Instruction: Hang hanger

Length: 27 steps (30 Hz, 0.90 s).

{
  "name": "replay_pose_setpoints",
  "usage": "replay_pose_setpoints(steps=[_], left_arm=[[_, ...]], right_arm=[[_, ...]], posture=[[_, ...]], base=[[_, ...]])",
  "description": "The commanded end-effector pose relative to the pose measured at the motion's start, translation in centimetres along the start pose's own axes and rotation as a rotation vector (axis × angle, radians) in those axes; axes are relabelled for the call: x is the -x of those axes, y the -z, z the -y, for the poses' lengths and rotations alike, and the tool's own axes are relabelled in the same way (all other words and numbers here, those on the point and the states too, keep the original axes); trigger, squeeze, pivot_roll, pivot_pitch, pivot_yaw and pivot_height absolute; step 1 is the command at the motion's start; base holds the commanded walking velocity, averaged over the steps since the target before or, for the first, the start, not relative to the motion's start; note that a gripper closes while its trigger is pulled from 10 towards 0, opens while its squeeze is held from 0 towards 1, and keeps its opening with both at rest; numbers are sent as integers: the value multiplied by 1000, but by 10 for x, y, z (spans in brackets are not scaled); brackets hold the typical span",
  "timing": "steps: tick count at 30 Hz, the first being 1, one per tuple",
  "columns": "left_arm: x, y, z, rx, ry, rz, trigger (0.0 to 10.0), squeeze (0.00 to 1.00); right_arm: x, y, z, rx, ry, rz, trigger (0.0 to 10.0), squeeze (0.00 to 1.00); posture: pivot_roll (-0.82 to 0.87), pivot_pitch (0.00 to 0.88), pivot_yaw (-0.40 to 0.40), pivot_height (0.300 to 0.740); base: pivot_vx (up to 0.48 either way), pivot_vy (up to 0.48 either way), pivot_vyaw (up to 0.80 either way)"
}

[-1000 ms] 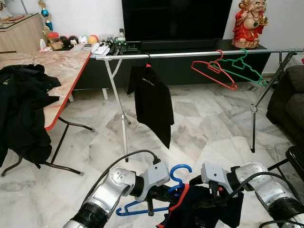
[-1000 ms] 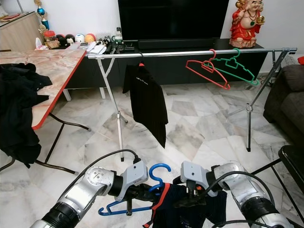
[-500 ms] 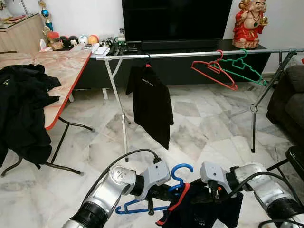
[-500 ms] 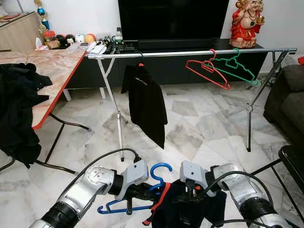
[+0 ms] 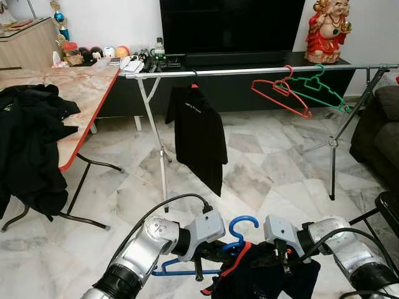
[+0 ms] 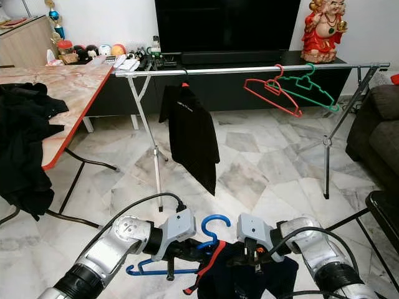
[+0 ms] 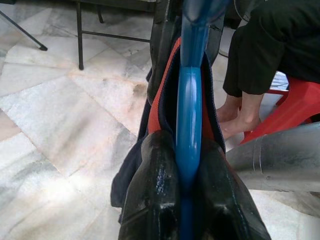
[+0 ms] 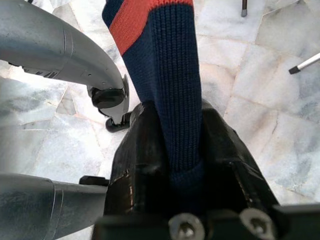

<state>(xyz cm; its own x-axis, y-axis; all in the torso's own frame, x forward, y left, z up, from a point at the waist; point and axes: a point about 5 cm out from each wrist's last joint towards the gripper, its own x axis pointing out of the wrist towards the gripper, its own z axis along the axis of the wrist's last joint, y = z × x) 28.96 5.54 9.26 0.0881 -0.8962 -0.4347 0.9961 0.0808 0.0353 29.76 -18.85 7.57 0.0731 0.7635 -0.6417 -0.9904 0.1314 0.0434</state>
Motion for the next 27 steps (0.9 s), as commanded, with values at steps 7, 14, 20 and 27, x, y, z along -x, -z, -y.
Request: replay_pose_setpoints(steps=[7, 14, 20, 27], left_arm=[[-3, -26, -2, -89, -8, 101, 10000, 0], [-1, -25, -5, -82, -31, 102, 10000, 86], [4, -19, -2, -65, 27, 60, 10000, 1000], [6, -11, 6, -68, 85, 11, 10000, 1000]], right_arm=[[-3, 1, -2, -19, 4, 22, 0, 0], [-4, 4, -5, -23, -17, 10, 0, 0], [-7, 18, -7, -7, -1, -103, 0, 0], [-16, 29, -16, -15, -19, -147, 0, 0]], posture=[[-48, 28, -17, 740], [-45, 29, -20, 740], [-38, 30, -20, 740], [-35, 33, -17, 740]], base=[[0, 0, 0], [0, 0, 0], [0, 0, 0], [0, 0, 0]])
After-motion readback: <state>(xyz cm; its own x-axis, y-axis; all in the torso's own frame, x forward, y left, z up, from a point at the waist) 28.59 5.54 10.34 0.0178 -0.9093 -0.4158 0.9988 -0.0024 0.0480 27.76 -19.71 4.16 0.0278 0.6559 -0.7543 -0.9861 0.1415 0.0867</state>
